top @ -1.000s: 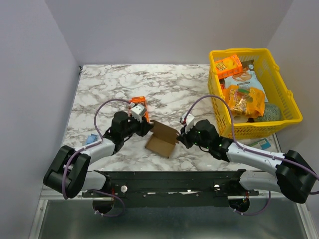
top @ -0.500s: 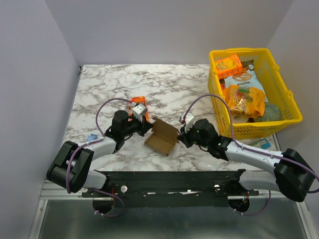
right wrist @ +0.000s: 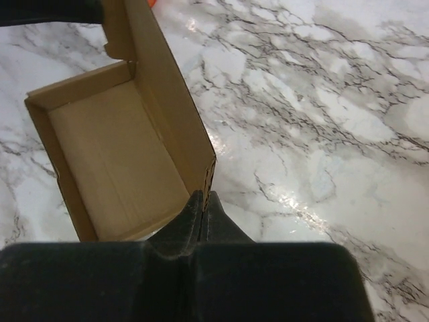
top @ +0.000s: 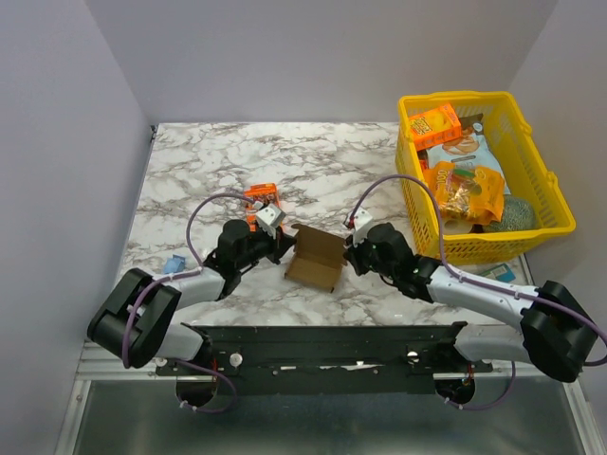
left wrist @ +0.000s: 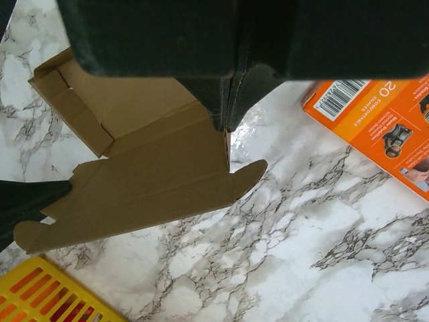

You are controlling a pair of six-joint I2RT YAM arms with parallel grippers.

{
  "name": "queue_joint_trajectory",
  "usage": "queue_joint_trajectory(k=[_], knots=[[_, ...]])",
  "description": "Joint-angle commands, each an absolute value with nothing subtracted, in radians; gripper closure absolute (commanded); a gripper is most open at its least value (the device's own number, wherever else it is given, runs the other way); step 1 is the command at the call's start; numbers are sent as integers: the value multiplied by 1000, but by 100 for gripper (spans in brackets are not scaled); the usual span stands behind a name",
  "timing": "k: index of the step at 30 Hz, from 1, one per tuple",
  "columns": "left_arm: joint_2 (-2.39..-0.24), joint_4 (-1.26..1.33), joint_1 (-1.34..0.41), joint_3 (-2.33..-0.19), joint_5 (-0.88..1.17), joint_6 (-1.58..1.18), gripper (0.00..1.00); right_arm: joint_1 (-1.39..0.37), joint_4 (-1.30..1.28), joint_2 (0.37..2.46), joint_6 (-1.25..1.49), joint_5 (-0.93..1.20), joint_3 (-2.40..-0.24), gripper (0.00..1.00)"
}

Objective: Fold the paper box

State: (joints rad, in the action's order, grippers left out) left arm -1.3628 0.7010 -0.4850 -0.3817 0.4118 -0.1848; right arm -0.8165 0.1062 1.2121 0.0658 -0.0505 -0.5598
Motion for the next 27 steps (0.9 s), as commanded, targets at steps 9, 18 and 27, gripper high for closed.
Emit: queue_joint_trajectory(k=[9,18,27], knots=[[-1341,864,-640,-330,246,-239,100,-913,163,1255,195,-388,-652,99],[-1407,963,-750,-342,80,-298,100,-973,201,1319,307,-549,-678,99],[-1425,1048,-821,-327,-54,-307,100,-1020,256,1344,413,-658,-658,99]])
